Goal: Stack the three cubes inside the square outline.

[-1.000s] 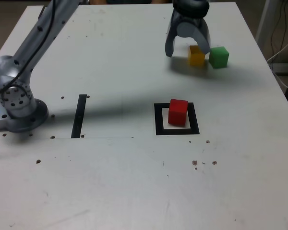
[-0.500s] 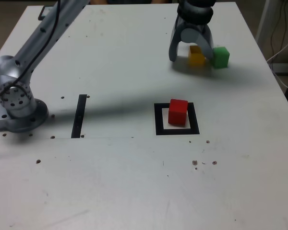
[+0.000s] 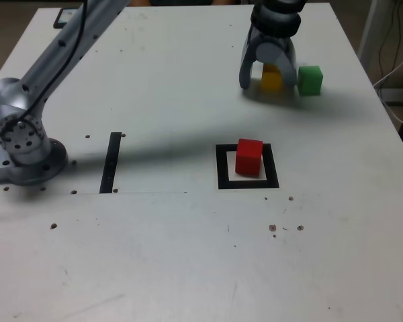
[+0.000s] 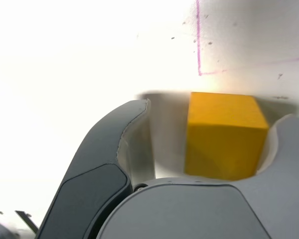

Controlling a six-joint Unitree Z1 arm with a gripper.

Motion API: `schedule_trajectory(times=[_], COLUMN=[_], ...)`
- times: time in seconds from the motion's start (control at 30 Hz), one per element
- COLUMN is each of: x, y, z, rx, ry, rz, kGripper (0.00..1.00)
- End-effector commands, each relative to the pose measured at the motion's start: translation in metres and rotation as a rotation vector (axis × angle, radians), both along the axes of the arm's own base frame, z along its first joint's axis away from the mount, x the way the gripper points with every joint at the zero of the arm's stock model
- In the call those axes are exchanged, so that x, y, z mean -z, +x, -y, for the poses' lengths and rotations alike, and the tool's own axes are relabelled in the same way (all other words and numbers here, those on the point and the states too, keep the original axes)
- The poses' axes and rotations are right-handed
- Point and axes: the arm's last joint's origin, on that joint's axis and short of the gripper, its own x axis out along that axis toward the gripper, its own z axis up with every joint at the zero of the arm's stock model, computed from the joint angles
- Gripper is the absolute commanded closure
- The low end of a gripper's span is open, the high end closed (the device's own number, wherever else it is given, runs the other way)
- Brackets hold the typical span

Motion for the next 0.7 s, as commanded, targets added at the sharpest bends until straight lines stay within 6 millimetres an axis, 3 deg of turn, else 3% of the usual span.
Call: schedule_trajectory(times=[0.0, 0.3, 0.67], x=[0.0064, 0.0109, 0.0063], y=[0.0021, 0.0048, 0.0019], z=[-0.0001, -0.0007, 0.0020], rx=[-0.004, -0.009, -0.007], ry=[0.002, -0.007, -0.049], rz=[-0.005, 0.019, 0.038], kGripper=[0.45, 0.69, 0.80])
